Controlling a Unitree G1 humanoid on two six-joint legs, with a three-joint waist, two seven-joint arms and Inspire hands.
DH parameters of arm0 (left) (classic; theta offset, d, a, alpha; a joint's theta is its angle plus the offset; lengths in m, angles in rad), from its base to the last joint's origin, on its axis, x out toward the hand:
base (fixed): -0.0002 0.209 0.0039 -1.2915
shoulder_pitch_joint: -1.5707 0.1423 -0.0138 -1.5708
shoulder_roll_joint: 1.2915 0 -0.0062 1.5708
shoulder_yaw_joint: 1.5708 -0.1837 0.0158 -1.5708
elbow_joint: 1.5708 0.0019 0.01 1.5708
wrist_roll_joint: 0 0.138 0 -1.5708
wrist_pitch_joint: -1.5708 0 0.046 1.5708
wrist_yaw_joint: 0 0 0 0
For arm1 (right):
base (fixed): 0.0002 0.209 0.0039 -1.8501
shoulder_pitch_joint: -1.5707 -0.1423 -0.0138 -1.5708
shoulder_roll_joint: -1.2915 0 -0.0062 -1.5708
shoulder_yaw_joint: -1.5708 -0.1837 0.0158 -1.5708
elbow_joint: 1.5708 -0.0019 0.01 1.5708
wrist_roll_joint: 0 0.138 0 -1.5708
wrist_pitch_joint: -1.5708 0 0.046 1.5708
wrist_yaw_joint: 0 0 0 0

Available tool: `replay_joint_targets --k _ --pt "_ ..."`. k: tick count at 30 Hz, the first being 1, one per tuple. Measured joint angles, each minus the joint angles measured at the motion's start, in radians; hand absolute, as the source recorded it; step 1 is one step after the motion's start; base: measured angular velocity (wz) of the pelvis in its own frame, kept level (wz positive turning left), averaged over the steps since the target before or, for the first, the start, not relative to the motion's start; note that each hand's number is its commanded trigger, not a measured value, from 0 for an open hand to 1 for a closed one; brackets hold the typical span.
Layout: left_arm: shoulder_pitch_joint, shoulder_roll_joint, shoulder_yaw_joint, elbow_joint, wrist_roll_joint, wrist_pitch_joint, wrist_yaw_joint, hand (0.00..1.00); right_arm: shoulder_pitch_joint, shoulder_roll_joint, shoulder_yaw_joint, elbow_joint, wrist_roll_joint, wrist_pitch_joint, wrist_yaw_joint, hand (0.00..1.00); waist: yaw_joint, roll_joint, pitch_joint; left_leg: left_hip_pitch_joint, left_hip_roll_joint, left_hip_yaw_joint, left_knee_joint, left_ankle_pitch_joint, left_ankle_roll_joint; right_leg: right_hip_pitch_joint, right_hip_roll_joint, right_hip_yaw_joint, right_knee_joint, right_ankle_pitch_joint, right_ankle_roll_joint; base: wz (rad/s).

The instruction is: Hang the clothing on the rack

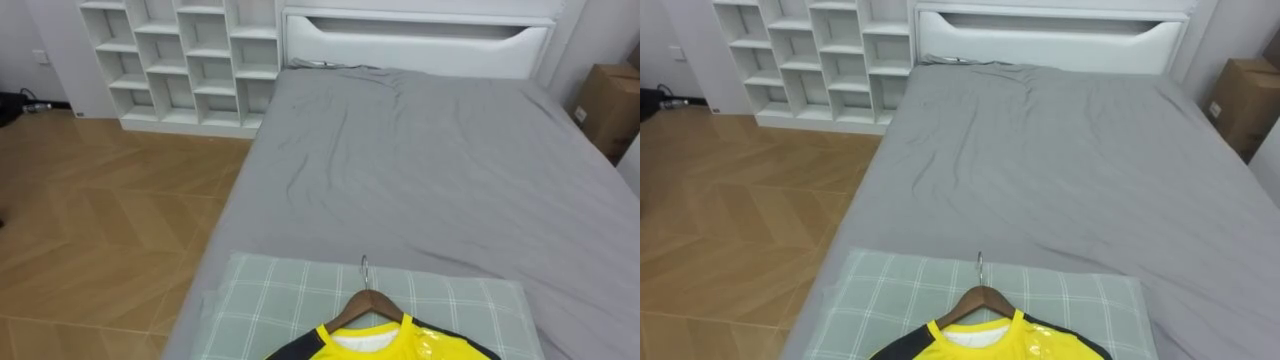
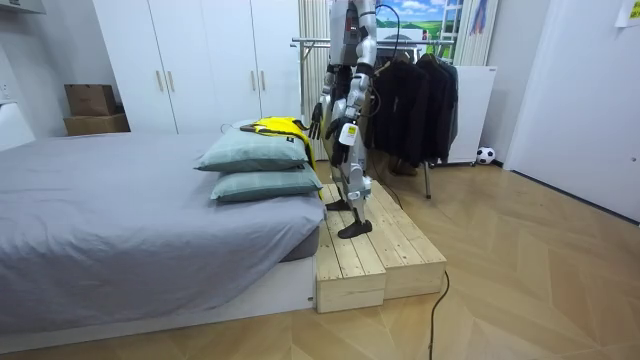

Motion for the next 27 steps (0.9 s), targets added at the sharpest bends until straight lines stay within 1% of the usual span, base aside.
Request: replay_joint_targets --k 5,10,17,23,27 --pt "0.004 -0.004 0.0 -0.002 -0.012 -0.004 0.022 0.0 0.0 0.0 0.003 0.0 0.002 0.001 -0.005 0.0 0.001 0.001 0.0004 0.0 0.0 0.0 -0.002 0.0 0.0 0.001 0.0 0.0 0.0 0.0 0.0 0.0" --pt "0.008 -0.019 0.02 -0.002 -0.016 -0.004 0.075 0.0 0.01 0.002 0.001 0.0 0.015 0.0 -0.012 0.0 0.002 0.004 0.0007 0.018 0.0 0.001 -0.004 -0.001 -0.001 0.019 0.001 0.002 -0.004 0.0 0.0 0.0" --pt "0.01 -0.021 0.026 -0.012 -0.019 -0.004 0.133 0.0 0.009 0.002 -0.009 -0.001 0.007 -0.001 -0.012 0.0 0.002 0.006 0.0 0.017 0.001 0.0 -0.002 -0.005 -0.001 0.021 0.001 0.003 -0.006 0.0 0.0 0.0" --pt "0.021 -0.021 0.051 -0.011 -0.013 -0.006 0.183 0.0 0.006 0.002 -0.012 -0.001 -0.008 -0.003 -0.011 0.0 0.002 0.009 -0.0002 0.016 0.001 0.0 0.003 -0.005 -0.001 0.022 0.001 0.0 -0.006 0.0 0.0 0.0" --pt "0.03 -0.02 0.099 -0.022 -0.002 -0.006 0.225 0.0 0.007 0.002 -0.015 -0.001 -0.008 -0.006 -0.012 0.0 0.001 0.011 0.0007 0.017 0.001 -0.005 0.007 -0.005 0.0 0.026 0.001 -0.003 -0.006 0.0 0.0 0.02"
